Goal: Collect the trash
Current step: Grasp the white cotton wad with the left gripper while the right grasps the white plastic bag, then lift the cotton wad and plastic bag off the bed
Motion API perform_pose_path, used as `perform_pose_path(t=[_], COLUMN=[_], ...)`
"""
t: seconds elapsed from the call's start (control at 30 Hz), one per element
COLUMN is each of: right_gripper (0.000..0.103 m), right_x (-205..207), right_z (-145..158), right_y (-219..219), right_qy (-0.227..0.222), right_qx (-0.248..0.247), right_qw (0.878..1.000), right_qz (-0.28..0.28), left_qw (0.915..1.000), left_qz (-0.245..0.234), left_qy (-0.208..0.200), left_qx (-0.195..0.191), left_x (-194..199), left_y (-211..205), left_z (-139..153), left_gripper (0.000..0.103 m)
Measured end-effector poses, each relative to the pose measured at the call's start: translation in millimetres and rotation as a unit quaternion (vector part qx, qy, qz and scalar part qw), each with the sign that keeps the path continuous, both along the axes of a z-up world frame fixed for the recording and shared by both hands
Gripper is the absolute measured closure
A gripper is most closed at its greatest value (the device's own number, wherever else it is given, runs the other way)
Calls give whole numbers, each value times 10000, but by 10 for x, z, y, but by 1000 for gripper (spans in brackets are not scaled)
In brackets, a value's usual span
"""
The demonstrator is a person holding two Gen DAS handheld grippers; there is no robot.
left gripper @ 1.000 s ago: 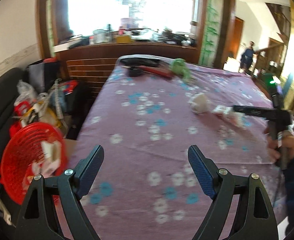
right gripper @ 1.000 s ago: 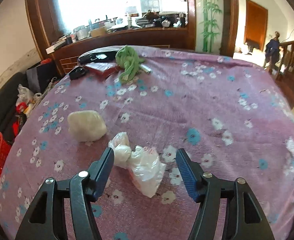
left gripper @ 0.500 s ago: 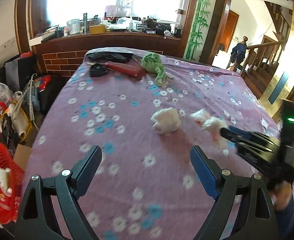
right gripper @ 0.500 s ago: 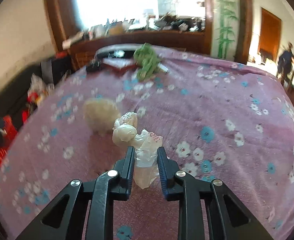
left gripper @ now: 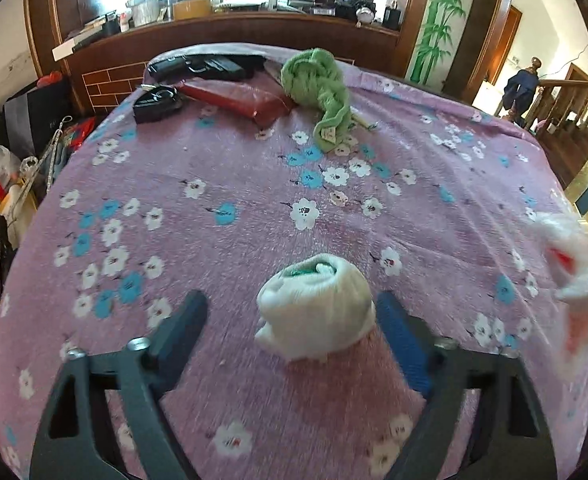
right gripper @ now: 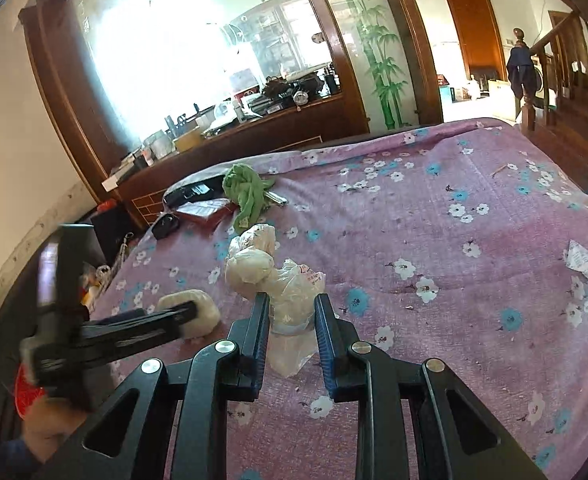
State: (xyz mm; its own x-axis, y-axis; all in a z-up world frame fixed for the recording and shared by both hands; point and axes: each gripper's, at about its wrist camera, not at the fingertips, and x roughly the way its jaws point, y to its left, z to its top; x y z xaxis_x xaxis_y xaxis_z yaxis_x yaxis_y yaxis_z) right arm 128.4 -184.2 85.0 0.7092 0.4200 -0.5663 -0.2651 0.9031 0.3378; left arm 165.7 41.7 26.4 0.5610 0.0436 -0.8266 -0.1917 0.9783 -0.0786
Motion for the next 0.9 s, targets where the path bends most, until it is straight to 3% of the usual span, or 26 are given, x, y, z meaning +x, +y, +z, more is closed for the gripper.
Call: perform_pose_path(t=[0.03,0.1,0.2,0.37,0.6,0.9], right_gripper=[79,79,79,79,79,78], right_x=[-8,-21,-39,-88,-252,-387], right_z=[4,12,15,-15,-62,-169], right_y=[1,15,56,179,516,813], right_qy=[-11,-22,-42,-101,-252,-329], right_qx=[2,17,-16,-201,-551,-843], right_qw=[10000,10000,9999,9995,9957,9896], right_qz=[23,30,99,235,700,1120], left_qw=[9999,9995,9994,9986,9941,9865], left_qz=[-97,-143,-293,-341,-90,170], left_qy=[39,11,-108,-394,-967,-1396], left_qx=[-130,-275,-151,-58,488,842], left_x=[28,30,-65,-440,-1118,-1261], left_y=[2,6,-38,41,233,321], left_z=[-39,-61,-41,72,174,194], left_gripper=[52,57,66,68,67,67])
